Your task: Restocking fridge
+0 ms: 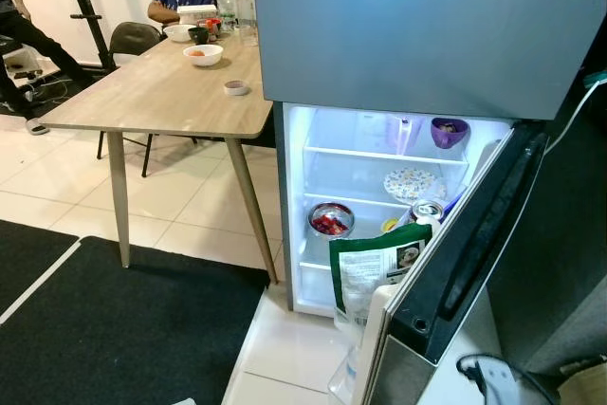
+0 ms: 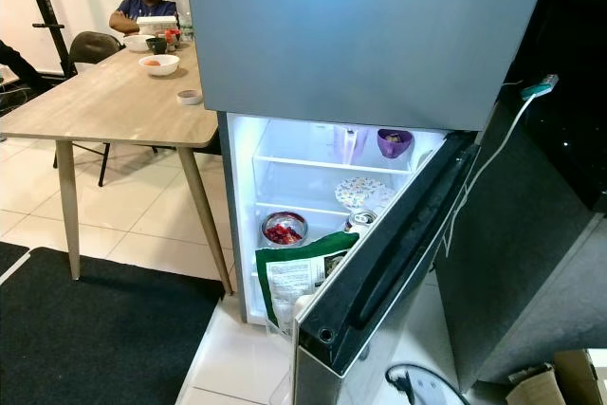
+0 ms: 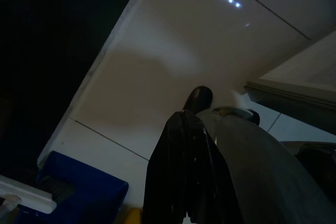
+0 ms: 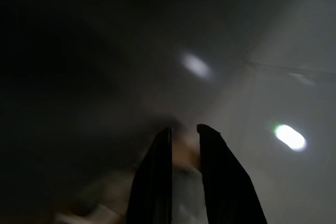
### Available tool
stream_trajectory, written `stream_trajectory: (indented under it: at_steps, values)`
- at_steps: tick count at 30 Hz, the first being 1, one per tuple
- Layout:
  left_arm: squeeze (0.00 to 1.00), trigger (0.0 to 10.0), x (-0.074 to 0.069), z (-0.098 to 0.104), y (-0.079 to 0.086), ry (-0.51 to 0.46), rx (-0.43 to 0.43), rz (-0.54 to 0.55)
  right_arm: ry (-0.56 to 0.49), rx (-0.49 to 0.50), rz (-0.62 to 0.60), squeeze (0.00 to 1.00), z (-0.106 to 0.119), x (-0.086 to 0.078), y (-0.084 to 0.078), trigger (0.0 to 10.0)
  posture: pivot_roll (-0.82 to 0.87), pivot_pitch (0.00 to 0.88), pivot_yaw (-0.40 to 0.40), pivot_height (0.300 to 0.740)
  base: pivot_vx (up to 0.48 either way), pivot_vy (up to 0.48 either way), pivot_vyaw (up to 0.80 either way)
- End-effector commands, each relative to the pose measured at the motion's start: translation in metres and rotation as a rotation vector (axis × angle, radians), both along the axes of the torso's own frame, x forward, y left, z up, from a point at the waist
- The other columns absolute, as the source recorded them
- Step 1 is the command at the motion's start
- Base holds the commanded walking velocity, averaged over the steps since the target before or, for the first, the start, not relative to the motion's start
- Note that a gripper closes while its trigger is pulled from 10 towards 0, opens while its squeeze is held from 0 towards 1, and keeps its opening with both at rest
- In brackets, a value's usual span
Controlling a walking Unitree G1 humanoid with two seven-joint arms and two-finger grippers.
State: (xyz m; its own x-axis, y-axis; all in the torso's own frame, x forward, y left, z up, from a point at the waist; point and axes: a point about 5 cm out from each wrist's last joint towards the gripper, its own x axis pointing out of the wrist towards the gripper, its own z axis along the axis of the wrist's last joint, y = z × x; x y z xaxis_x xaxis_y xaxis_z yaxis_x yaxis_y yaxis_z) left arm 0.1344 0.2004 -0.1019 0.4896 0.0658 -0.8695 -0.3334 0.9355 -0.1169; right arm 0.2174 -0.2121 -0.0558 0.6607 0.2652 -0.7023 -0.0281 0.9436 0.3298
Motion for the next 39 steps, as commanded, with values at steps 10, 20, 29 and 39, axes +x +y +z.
stream_trajectory:
  at_steps: [10,20,29,39]
  values:
    - [0.00,10.0,-0.005,-0.002,-0.001,0.022,-0.004,-0.006,-0.505,0.290,0.442,0.00,0.104,0.103,0.060,10.0,-0.09,0.000,-0.012,0.740,0.000,0.000,0.00]
    - [0.00,10.0,-0.005,-0.002,-0.002,0.019,-0.008,0.001,-1.015,0.560,0.525,0.00,0.241,0.163,0.121,10.0,-0.08,0.000,-0.023,0.740,0.000,0.000,0.00]
    - [0.00,10.0,-0.004,-0.002,-0.003,0.015,-0.010,0.007,-0.753,0.283,0.445,0.00,0.163,0.143,0.095,10.0,-0.07,0.000,-0.027,0.740,0.000,0.000,0.00]
    - [0.00,10.0,-0.006,-0.002,0.001,0.019,-0.004,0.010,-0.223,-0.011,0.145,0.00,0.043,0.064,0.031,10.0,-0.07,0.000,-0.022,0.740,0.000,0.000,0.00]
